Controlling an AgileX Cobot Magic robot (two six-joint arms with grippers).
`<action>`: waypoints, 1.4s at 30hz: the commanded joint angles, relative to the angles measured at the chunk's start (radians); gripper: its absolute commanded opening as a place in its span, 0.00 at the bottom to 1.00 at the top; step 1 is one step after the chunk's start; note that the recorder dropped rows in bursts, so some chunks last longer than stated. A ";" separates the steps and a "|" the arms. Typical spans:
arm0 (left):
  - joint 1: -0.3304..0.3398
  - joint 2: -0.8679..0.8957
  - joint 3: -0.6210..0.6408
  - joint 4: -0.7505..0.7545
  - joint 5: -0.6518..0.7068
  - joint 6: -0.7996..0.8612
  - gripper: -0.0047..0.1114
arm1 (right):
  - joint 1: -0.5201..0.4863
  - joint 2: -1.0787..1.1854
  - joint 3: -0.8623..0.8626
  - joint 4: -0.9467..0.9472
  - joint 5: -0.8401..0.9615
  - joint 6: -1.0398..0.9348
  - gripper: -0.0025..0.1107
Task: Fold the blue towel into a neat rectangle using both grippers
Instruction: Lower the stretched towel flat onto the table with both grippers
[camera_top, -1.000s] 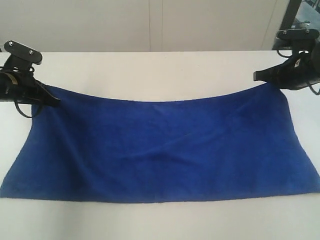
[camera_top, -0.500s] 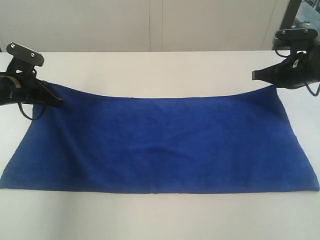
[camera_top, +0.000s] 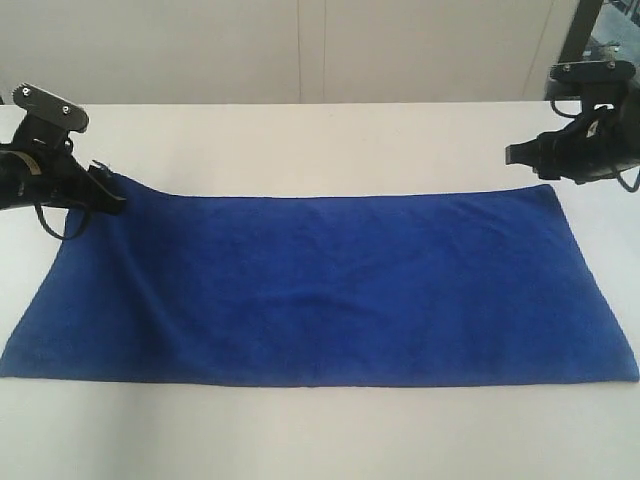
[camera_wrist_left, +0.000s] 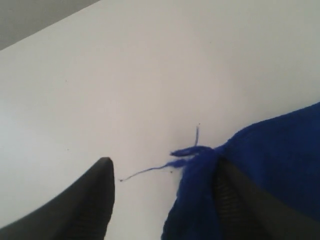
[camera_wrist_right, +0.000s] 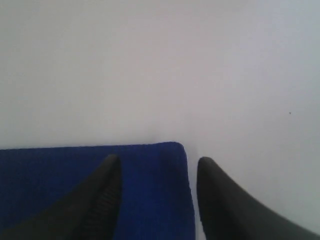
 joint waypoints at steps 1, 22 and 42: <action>0.003 -0.040 0.005 -0.018 0.002 0.109 0.57 | -0.003 -0.036 -0.005 -0.007 0.059 -0.009 0.42; 0.003 -0.050 -0.030 -0.135 0.248 -0.269 0.55 | -0.003 -0.059 -0.003 -0.007 0.188 -0.009 0.42; 0.001 -0.051 -0.301 -0.177 1.155 -0.215 0.47 | -0.003 -0.109 -0.003 0.086 0.441 -0.011 0.20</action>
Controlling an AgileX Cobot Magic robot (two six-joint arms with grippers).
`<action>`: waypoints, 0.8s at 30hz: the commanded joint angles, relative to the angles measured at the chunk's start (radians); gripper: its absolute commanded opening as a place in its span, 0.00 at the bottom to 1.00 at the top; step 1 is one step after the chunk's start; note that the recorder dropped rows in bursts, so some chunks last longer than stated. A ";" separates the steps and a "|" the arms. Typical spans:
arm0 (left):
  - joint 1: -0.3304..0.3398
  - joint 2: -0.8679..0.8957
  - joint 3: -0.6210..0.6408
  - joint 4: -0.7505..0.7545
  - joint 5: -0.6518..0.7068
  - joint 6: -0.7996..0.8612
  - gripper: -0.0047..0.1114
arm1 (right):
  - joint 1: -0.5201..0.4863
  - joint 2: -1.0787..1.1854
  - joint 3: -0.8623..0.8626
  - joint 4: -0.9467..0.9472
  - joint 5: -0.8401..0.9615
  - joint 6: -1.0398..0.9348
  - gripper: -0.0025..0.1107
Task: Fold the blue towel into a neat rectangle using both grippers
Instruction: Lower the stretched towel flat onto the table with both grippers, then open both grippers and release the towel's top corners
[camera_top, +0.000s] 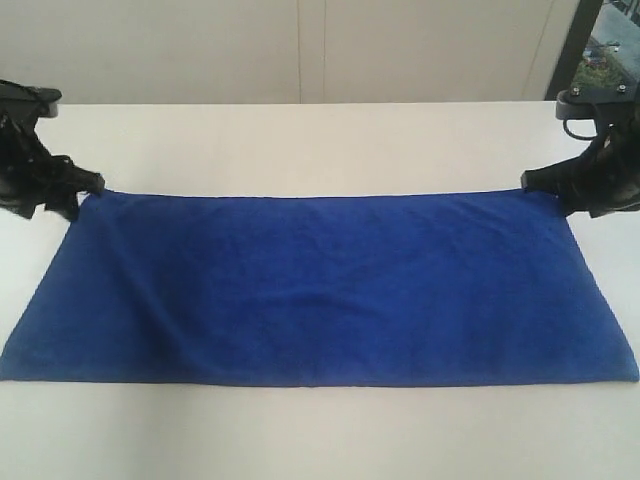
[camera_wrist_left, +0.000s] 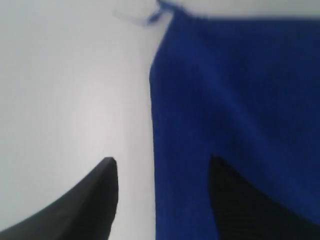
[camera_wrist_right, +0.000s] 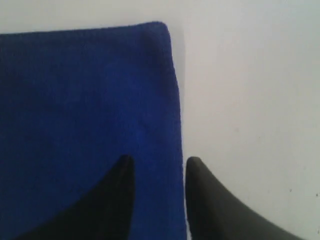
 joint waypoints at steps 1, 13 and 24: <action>0.001 -0.013 -0.008 -0.068 0.213 0.019 0.42 | -0.003 -0.052 -0.003 0.068 0.083 -0.008 0.16; -0.001 -0.127 0.126 -0.357 0.261 0.308 0.04 | -0.003 -0.124 0.029 0.140 0.360 -0.140 0.02; -0.001 -0.161 0.404 -0.410 0.002 0.323 0.04 | -0.003 -0.124 0.188 0.181 0.222 -0.177 0.02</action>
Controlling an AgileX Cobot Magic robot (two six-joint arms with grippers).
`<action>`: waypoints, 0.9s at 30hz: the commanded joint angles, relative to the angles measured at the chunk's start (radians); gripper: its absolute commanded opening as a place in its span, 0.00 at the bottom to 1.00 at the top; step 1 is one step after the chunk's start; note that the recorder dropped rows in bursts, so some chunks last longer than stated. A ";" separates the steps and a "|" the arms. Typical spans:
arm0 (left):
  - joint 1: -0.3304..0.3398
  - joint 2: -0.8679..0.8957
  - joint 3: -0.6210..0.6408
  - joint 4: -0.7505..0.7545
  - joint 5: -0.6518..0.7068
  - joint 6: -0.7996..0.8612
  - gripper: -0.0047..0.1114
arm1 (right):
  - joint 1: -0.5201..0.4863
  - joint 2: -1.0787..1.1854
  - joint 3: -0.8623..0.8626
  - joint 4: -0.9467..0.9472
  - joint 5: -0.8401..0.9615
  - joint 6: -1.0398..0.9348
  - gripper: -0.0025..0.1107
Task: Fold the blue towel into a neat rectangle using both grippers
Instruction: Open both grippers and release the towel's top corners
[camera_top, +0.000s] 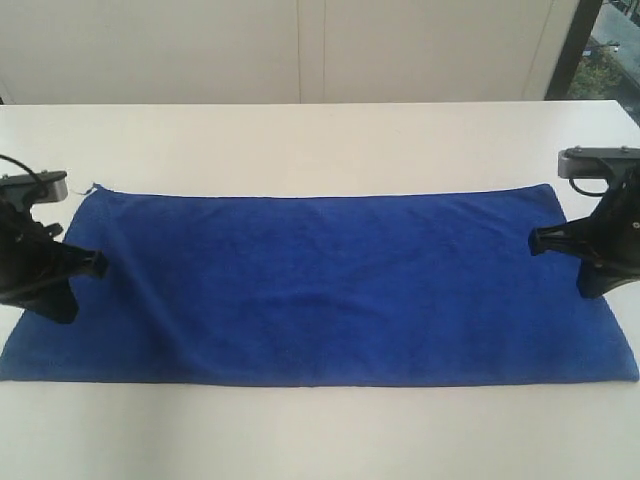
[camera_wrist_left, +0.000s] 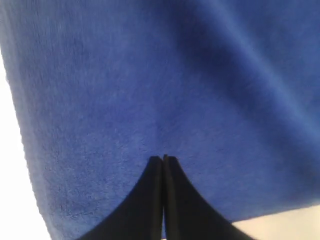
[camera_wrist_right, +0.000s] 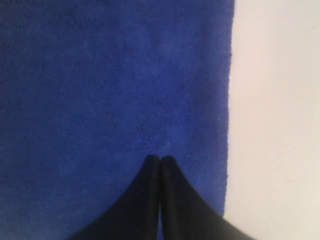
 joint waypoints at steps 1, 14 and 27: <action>-0.001 -0.002 0.079 -0.020 -0.082 0.011 0.04 | -0.003 -0.010 0.035 0.007 -0.059 -0.012 0.02; -0.001 -0.002 0.153 0.039 -0.037 0.011 0.04 | -0.003 -0.010 0.038 0.009 -0.063 -0.012 0.02; -0.001 -0.002 0.153 0.116 -0.041 0.011 0.04 | -0.003 -0.010 0.038 0.009 -0.059 -0.012 0.02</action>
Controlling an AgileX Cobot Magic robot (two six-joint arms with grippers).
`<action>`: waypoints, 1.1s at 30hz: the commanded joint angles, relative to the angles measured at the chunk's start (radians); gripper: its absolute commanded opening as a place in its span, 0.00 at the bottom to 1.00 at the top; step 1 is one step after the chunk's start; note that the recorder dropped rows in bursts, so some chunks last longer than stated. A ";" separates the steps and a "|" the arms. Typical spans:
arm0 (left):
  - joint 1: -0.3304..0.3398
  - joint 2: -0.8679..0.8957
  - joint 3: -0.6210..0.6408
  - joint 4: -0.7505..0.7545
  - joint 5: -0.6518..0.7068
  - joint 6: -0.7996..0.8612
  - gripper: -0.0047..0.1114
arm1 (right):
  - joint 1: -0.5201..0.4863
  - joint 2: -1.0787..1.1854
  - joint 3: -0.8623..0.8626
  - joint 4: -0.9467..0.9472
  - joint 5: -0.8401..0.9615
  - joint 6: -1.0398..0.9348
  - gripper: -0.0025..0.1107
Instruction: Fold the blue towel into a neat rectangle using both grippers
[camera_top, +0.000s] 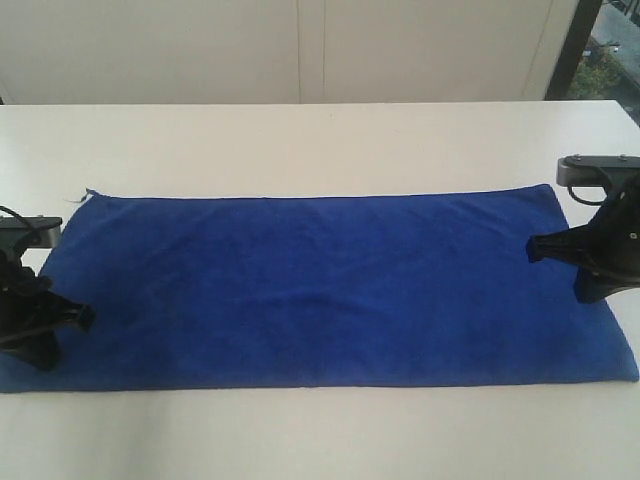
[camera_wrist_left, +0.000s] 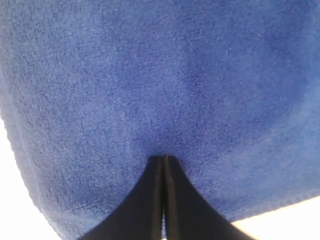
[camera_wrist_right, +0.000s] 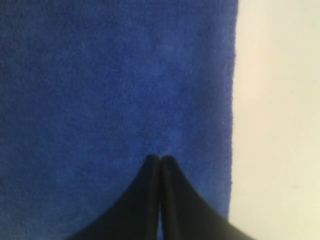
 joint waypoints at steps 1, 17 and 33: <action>-0.001 0.009 0.021 0.038 0.015 0.003 0.04 | -0.003 -0.010 0.004 0.001 -0.002 -0.010 0.02; 0.001 -0.208 -0.156 -0.038 0.155 -0.003 0.04 | -0.014 -0.051 -0.085 0.000 0.025 0.006 0.02; 0.001 -0.723 -0.157 0.247 0.285 -0.287 0.04 | -0.091 0.108 -0.116 0.068 -0.138 -0.128 0.27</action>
